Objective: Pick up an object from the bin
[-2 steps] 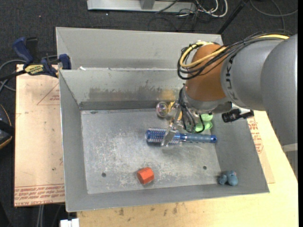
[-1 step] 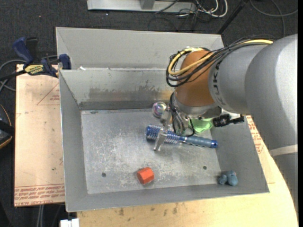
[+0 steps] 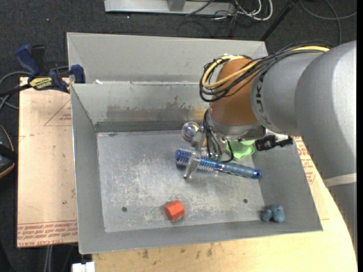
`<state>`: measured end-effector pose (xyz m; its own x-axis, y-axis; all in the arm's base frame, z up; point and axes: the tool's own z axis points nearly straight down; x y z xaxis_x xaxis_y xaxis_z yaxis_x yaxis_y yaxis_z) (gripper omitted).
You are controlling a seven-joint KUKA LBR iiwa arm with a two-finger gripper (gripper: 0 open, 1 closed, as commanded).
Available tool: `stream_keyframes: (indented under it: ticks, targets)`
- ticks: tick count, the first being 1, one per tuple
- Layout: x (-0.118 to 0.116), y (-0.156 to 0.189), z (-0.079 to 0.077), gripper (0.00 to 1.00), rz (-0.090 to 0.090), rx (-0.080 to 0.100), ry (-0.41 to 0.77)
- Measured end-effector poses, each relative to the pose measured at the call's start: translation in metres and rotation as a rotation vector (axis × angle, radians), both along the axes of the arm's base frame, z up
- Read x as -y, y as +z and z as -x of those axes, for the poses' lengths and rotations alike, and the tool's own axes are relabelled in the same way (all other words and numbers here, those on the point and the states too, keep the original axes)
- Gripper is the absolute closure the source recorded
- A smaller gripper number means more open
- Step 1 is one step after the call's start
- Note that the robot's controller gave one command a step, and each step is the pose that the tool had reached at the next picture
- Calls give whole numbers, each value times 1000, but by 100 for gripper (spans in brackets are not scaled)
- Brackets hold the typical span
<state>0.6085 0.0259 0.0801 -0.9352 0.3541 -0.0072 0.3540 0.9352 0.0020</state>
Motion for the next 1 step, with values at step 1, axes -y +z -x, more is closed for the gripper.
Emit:
stream_keyframes:
  ticks: [1]
  targets:
    - [-1, 2, -2, 100, -2, 6, 1]
